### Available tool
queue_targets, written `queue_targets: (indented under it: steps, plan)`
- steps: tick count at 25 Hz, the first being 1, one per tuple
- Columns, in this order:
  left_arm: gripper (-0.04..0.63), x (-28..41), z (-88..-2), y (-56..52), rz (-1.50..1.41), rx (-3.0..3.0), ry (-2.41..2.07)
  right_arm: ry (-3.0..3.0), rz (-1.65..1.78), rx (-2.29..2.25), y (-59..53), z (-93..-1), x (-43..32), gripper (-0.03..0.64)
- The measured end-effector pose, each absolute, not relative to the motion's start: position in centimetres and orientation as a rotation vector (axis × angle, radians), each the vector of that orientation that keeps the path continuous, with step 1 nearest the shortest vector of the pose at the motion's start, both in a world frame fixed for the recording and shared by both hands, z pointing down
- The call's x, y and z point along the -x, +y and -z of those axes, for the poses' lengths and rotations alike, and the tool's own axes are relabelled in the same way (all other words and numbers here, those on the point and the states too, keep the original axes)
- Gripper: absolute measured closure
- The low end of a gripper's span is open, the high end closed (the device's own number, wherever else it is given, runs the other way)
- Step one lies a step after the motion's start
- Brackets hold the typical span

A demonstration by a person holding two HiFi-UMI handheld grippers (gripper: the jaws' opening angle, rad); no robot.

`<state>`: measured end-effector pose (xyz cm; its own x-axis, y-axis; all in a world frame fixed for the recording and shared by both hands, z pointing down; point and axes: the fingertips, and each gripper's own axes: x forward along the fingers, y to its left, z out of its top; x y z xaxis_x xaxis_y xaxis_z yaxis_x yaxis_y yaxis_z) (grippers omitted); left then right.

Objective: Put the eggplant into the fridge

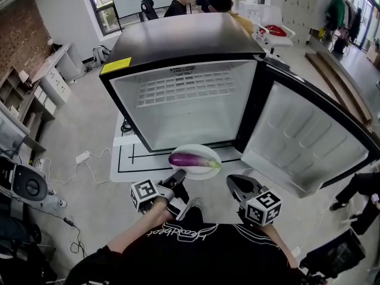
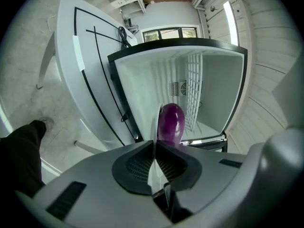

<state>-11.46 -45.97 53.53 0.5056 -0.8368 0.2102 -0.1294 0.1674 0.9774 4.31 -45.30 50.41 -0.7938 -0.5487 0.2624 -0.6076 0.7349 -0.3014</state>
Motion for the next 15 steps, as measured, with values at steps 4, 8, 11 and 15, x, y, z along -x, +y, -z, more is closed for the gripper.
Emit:
queue_targets:
  steps: [4, 8, 11, 15]
  plan:
    - [0.571, 11.9, -54.3, -47.9, 0.62, -1.301, -0.947, -2.766, -0.591, -0.909, -46.6, -51.1, -3.2, 0.609]
    - [0.571, 12.0, -54.6, -49.9, 0.611, -1.299, -0.951, -2.756, -0.602, -0.903, -48.0, -51.5, -2.8, 0.609]
    - [0.571, 12.1, -55.2, -51.3, 0.616, -1.301, -0.954, -2.751, -0.602, -0.897, -48.7, -52.2, -2.4, 0.609]
    - [0.571, 11.9, -55.2, -53.6, 0.606, -1.305, -0.952, -2.743, -0.604, -0.865, -50.0, -52.3, -1.3, 0.609]
